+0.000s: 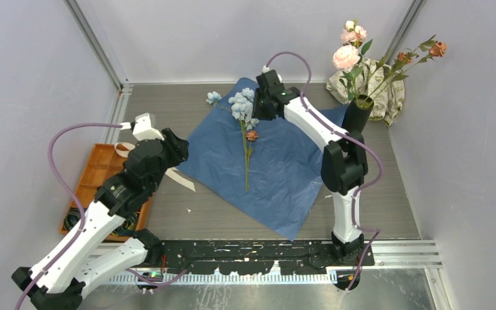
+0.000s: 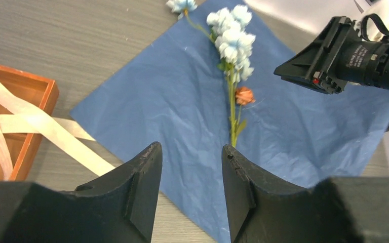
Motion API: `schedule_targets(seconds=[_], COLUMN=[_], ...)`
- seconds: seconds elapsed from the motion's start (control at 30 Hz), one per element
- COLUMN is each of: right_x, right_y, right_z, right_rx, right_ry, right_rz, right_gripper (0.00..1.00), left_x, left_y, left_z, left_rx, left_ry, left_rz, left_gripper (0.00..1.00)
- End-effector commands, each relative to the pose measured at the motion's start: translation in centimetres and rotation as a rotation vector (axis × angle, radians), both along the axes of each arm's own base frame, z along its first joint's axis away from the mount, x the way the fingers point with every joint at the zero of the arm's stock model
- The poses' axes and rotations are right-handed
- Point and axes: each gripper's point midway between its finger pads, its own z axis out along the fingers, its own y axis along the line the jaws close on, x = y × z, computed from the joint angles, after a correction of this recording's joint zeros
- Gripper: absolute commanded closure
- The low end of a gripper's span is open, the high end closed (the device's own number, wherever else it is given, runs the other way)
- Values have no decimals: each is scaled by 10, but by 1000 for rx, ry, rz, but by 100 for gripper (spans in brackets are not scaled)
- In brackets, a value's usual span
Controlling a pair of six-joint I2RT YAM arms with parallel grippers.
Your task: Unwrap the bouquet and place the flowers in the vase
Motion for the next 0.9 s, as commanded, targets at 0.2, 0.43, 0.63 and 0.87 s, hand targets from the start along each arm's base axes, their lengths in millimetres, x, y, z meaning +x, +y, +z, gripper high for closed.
schedule_targets(seconds=[0.2, 0.43, 0.63, 0.87], right_x=[-10, -20, -27, -26], right_y=[24, 27, 25, 23], right_z=[-63, -97, -128, -142], right_rx=[-19, -42, -60, -79], right_ry=[113, 171, 215, 234], right_rz=[17, 19, 6, 0], right_gripper=[70, 70, 72, 73], left_x=[6, 8, 9, 9], left_y=[-4, -9, -10, -10], left_z=[-17, -23, -25, -27], left_rx=[19, 17, 12, 12], left_ry=[37, 50, 56, 58], left_rz=[1, -12, -17, -16], left_gripper=[53, 53, 52, 52])
